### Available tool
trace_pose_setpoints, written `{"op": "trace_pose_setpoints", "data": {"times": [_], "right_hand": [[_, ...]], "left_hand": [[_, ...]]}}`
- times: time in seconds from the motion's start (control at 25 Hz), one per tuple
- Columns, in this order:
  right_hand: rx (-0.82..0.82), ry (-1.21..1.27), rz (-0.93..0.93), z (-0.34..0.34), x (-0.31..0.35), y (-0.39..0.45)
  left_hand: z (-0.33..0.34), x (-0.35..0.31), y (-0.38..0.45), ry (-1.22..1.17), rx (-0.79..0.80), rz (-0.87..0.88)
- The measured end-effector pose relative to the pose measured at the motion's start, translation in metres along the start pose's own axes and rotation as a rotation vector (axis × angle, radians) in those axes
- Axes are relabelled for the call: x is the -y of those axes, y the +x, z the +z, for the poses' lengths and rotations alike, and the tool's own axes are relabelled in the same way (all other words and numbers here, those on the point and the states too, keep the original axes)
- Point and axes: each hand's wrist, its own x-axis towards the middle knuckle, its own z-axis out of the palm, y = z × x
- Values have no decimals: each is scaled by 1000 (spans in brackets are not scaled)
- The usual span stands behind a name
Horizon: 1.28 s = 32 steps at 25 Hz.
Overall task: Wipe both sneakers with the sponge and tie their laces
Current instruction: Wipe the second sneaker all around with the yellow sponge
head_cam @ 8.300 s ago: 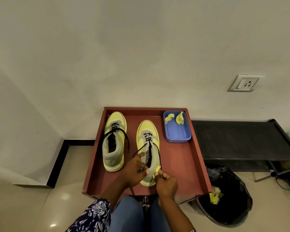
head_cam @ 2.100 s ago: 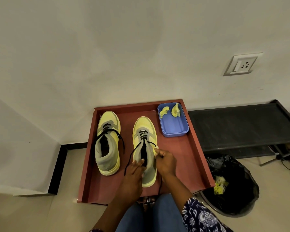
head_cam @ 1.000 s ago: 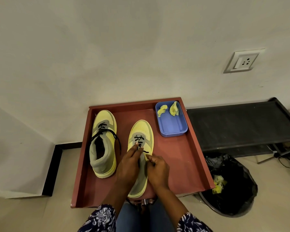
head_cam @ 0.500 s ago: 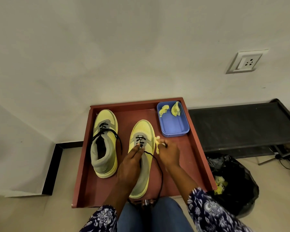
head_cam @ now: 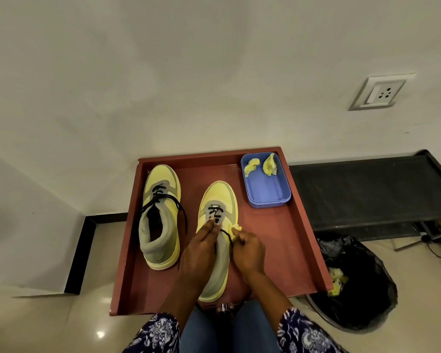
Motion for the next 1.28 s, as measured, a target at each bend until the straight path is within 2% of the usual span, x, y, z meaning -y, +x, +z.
{"op": "trace_pose_setpoints", "data": {"times": [0.12,0.24,0.4,0.72,0.92,1.08,1.28], "right_hand": [[-59,242,212,10,-15,-18],[-32,428,404,21,-33,-28],[-19,468,505,21,-36,-18],[-146,344,415,17,-1,48],[-97,122,256,10,16,70],[-67,-10,151,8,13,49],[-82,-51,14,9,-3,-4]], "left_hand": [[2,1,0,0,-9,15],[3,3,-1,-3,5,9],[3,4,-2,-41,20,5],[8,10,-5,-98,9,26],[9,11,-5,-123,16,20],[11,13,-7,-157,15,-1],[11,12,-5,-160,-8,-4]]}}
